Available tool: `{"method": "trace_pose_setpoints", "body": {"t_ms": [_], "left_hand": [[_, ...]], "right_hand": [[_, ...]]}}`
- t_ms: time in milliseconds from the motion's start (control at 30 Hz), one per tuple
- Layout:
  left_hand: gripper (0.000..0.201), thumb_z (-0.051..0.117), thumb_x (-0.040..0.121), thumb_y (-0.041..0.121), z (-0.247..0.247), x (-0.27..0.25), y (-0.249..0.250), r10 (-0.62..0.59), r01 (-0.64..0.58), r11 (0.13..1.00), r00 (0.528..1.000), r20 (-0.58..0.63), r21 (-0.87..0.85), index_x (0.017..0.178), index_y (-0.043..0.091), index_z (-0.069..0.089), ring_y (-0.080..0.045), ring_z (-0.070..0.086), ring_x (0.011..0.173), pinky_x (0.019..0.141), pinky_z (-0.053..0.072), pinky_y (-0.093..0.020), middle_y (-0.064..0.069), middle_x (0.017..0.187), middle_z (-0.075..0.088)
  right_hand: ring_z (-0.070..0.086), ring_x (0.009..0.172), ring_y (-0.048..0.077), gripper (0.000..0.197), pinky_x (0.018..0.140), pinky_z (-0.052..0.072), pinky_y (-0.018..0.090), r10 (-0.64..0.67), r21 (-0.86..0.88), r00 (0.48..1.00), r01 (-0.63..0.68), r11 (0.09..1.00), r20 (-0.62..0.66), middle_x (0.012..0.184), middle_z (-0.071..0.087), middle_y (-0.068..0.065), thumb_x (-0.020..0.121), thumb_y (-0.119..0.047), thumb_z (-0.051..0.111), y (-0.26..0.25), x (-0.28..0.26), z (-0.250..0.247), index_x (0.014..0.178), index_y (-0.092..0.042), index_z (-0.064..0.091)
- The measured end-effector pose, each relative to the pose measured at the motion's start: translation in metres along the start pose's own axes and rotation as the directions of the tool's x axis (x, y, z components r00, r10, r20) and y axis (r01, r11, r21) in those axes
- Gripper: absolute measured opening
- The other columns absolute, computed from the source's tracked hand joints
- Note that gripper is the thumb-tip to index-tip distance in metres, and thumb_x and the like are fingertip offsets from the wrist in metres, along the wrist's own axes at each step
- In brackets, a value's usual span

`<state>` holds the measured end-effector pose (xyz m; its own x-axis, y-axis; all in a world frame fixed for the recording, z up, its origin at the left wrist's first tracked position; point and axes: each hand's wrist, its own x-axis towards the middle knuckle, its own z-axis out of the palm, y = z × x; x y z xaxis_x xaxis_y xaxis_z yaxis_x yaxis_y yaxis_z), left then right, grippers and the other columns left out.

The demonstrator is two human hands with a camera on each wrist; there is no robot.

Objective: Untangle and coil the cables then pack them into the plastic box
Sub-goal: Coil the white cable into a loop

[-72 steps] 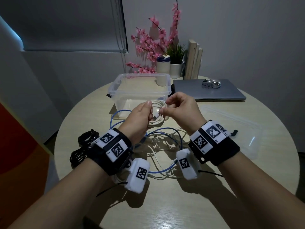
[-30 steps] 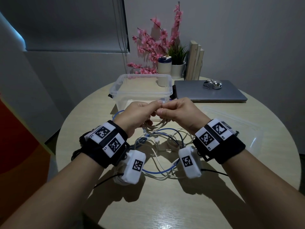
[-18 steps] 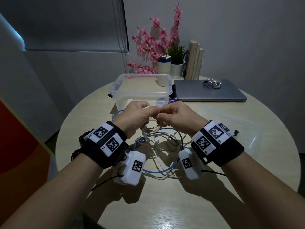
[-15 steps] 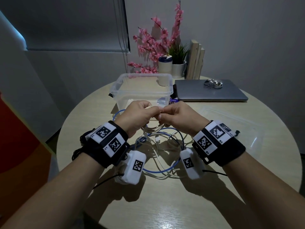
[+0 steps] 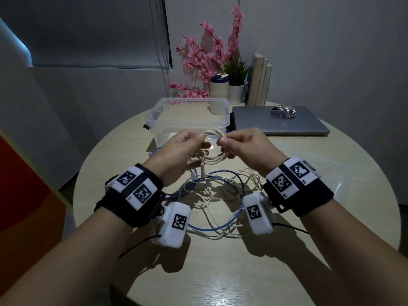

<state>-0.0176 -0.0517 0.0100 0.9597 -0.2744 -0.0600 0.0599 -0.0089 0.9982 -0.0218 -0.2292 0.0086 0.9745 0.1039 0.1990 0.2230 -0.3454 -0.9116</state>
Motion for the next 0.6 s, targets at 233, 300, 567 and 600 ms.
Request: {"method": "trace_pose_setpoints", "body": {"t_ms": [233, 300, 567, 600], "left_hand": [[0.013, 0.068, 0.086, 0.010, 0.001, -0.006, -0.005, -0.089, 0.093, 0.995, 0.992, -0.093, 0.043, 0.083, 0.007, 0.055, -0.016, 0.067, 0.063, 0.058, 0.056, -0.026, -0.011, 0.072, 0.067], [0.013, 0.069, 0.085, 0.011, 0.003, -0.008, -0.002, -0.111, 0.116, 0.991, 0.990, -0.085, 0.061, 0.078, 0.007, 0.059, -0.015, 0.063, 0.058, 0.057, 0.054, -0.026, -0.008, 0.064, 0.065], [0.006, 0.062, 0.090, 0.009, 0.014, -0.005, 0.004, -0.134, 0.125, 0.985, 0.988, -0.076, -0.115, 0.085, 0.006, 0.064, -0.007, 0.057, 0.051, 0.050, 0.049, -0.018, -0.003, 0.066, 0.062], [0.007, 0.062, 0.090, 0.009, 0.013, -0.004, 0.003, -0.102, 0.095, 0.992, 0.991, -0.082, -0.079, 0.083, 0.007, 0.065, -0.006, 0.058, 0.053, 0.053, 0.048, -0.019, -0.001, 0.065, 0.062]], "right_hand": [[0.063, 0.070, 0.011, 0.010, 0.080, 0.055, 0.040, -0.041, 0.004, 0.986, 0.043, 0.999, -0.161, 0.071, 0.069, -0.008, 0.087, -0.019, 0.066, 0.009, 0.007, 0.001, 0.091, -0.017, 0.075], [0.067, 0.078, 0.013, 0.014, 0.085, 0.054, 0.042, -0.064, -0.042, 0.980, 0.057, 0.997, -0.191, 0.080, 0.072, -0.006, 0.087, -0.021, 0.067, 0.009, 0.006, 0.004, 0.096, -0.016, 0.075], [0.060, 0.080, 0.018, 0.017, 0.074, 0.045, 0.026, -0.246, -0.267, 0.958, 0.201, 0.943, -0.148, 0.082, 0.064, 0.007, 0.087, -0.017, 0.066, 0.003, -0.003, 0.017, 0.102, -0.015, 0.075], [0.058, 0.078, 0.018, 0.018, 0.072, 0.044, 0.026, -0.254, -0.284, 0.956, 0.206, 0.937, -0.146, 0.081, 0.063, 0.008, 0.087, -0.018, 0.066, 0.004, -0.002, 0.018, 0.103, -0.016, 0.075]]}}
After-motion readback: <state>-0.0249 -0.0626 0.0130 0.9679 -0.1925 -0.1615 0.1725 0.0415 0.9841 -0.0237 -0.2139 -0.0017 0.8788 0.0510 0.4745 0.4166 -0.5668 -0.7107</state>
